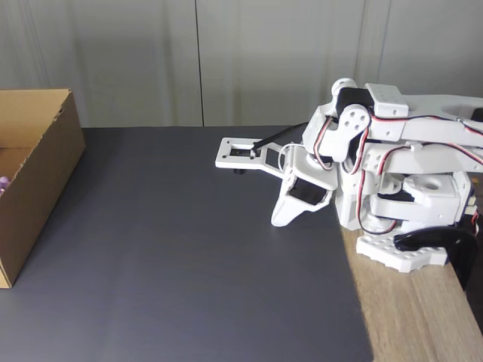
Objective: Grasp a ball and put it in the box.
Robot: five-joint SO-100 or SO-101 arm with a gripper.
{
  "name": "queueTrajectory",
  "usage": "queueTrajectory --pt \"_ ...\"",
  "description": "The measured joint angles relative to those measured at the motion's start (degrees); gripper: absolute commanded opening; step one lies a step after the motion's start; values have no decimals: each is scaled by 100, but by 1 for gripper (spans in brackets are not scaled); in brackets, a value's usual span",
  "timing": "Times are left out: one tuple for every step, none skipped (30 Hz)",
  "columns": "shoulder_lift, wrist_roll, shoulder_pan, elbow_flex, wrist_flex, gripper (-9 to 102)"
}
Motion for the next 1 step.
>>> queueTrajectory --pt "0 0 0 0 0 1"
